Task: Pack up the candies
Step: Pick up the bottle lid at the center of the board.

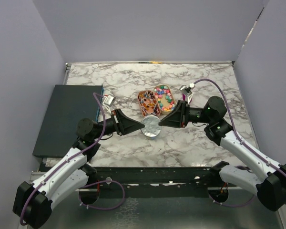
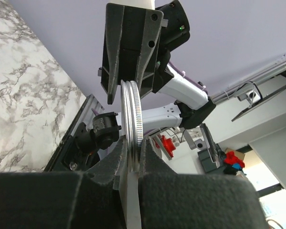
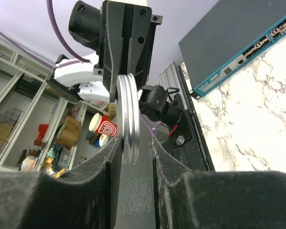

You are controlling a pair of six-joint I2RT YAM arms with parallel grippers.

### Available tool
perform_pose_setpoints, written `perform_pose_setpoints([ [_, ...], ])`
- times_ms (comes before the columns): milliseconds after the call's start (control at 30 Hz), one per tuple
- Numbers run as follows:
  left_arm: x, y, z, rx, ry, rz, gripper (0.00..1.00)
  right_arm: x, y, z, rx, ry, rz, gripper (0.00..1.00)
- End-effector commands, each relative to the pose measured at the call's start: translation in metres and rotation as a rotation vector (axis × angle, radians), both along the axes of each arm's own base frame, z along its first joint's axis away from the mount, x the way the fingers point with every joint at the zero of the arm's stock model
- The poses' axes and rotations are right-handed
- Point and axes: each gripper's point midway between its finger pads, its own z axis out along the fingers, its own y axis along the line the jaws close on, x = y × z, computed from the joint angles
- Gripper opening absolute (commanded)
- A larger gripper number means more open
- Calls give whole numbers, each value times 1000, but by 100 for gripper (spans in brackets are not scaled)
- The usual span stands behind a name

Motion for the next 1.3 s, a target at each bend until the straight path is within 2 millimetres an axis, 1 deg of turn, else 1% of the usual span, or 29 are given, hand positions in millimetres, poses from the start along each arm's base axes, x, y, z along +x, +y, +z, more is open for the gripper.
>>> perform_pose_setpoints([
  [0,7,3,2,0,-20,54,0,1,-2,0,-15,9,-18,28],
  [233,11,2,-2,7,-2,66,0,-3,4,-2,-15,23,6,23],
  [300,13,1,-5,11,7,69,0,-4,5,-3,-15,28,13,16],
  [333,14,1,-7,16,15,70,0,-3,6,-4,-16,33,11,11],
  [367,15,0,-9,20,23,73,0,-2,6,-4,-15,34,7,5],
  [400,17,0,-10,24,29,76,0,-1,6,-4,-15,35,2,1],
  [500,21,-1,-17,49,49,91,0,2,6,-4,-23,33,-15,1],
  [533,23,-1,-19,63,49,101,3,3,6,-5,-29,32,-26,1],
  [633,32,1,-28,127,53,151,28,10,4,-9,-65,40,-70,1],
  [667,36,2,-31,152,49,175,38,11,4,-9,-71,41,-83,1],
  [700,40,4,-41,201,75,202,46,12,4,-9,-73,41,-87,1],
  [767,48,10,-51,279,81,266,58,13,3,-10,-86,40,-94,1],
  [800,52,14,-56,311,89,299,62,15,3,-13,-103,41,-103,1],
  [867,58,21,-61,359,91,350,67,18,1,-21,-141,54,-117,1],
  [967,65,31,-68,429,92,418,70,24,-2,-38,-198,87,-142,1],
  [1067,70,40,-76,498,92,465,71,30,-6,-56,-245,124,-164,1],
  [1167,73,43,-83,546,97,475,71,34,-7,-68,-263,169,-163,1],
  [1267,76,45,-91,587,105,480,72,39,-5,-85,-291,223,-168,1],
])
